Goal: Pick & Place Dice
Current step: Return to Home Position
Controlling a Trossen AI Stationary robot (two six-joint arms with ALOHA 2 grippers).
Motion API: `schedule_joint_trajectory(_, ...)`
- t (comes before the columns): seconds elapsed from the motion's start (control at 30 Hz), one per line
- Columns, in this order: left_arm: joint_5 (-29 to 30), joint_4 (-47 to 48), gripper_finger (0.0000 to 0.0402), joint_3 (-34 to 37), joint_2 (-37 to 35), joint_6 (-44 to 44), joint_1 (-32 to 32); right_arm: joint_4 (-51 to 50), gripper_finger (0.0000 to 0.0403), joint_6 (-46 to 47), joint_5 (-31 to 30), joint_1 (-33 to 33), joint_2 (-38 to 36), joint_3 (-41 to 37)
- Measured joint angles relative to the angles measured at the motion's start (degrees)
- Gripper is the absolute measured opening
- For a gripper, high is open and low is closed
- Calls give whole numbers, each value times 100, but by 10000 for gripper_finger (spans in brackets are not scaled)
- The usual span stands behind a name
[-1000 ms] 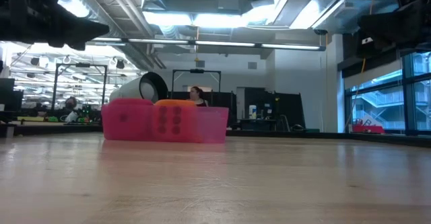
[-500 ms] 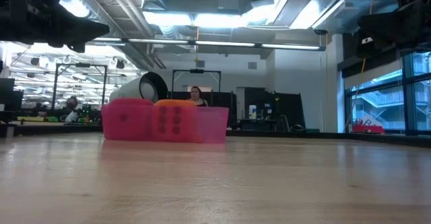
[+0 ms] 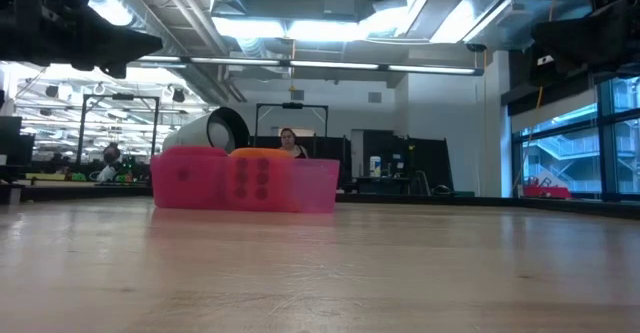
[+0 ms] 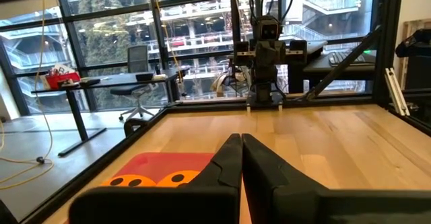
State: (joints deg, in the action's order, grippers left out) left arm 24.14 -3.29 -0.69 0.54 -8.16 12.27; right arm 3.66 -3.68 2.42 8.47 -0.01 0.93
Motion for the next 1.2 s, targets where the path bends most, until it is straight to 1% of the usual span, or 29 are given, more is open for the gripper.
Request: schedule_joint_trajectory(1.2,0,2,2,0,0,-9,0,0,16,-2,-2,-1,0,2)
